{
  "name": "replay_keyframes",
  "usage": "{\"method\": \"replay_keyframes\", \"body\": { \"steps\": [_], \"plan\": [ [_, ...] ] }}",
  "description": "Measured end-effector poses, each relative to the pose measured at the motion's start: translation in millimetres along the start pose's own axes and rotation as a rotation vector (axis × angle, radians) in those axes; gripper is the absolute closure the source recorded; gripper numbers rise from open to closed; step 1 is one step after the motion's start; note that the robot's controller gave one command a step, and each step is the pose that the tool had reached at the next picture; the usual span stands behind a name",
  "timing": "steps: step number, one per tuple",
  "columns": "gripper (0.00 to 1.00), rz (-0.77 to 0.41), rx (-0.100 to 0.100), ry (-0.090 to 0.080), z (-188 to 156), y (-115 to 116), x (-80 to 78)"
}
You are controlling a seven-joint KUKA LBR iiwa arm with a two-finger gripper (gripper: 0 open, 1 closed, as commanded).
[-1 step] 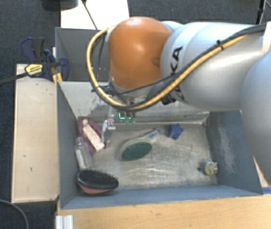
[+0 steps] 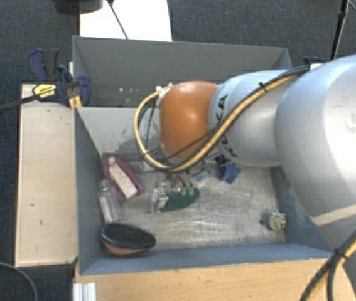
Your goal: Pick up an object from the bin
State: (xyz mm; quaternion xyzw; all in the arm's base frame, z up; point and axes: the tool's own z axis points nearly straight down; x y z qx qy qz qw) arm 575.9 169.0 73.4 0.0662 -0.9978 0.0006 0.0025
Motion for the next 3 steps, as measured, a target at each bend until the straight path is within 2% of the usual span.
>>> {"method": "replay_keyframes", "body": {
  "steps": [1,2,3],
  "plan": [
    [0.0,-0.083,0.0,-0.006,-27.7,-42.1,28.6],
    [1.0,-0.079,-0.002,-0.011,-28.3,-39.6,26.9],
    [1.0,-0.101,-0.001,-0.015,-136.2,-41.0,32.5]
  ]
}}
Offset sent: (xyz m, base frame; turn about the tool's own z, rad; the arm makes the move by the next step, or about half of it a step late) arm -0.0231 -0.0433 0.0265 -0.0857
